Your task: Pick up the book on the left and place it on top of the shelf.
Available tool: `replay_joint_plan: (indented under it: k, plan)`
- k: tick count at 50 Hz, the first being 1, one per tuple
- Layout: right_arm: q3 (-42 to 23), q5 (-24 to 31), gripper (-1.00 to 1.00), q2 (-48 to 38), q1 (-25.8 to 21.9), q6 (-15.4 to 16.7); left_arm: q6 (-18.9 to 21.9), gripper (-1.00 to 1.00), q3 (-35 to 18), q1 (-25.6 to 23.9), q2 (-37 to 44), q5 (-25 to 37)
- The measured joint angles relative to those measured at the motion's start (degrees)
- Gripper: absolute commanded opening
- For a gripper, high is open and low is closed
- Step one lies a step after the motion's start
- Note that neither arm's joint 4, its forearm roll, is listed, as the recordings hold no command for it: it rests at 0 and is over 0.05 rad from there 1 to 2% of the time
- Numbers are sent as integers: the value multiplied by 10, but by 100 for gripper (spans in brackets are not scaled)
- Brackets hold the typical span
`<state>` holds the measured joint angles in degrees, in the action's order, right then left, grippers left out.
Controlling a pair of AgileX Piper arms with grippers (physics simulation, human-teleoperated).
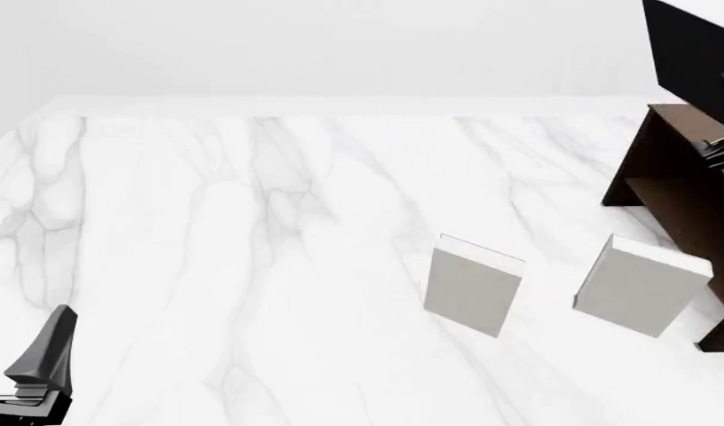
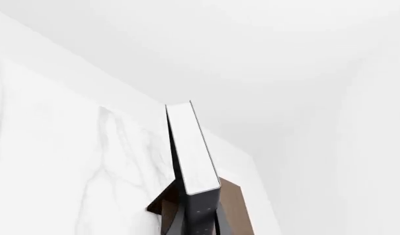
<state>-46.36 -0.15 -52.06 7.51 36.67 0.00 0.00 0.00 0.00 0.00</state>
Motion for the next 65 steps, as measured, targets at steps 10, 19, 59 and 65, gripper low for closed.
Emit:
replay_joint_plan:
  k: [10,19,59,65]
  plan:
    - [5,6,-100,9,21,10,0,100,0,0,0,0]
    - [9,7,-100,13,41,18,0,100,0,0,0,0]
    - [34,-21,-100,4,114,52,0,100,0,0,0,0]
    - [32,-26,-100,-4,121,58,0,100,0,0,0,0]
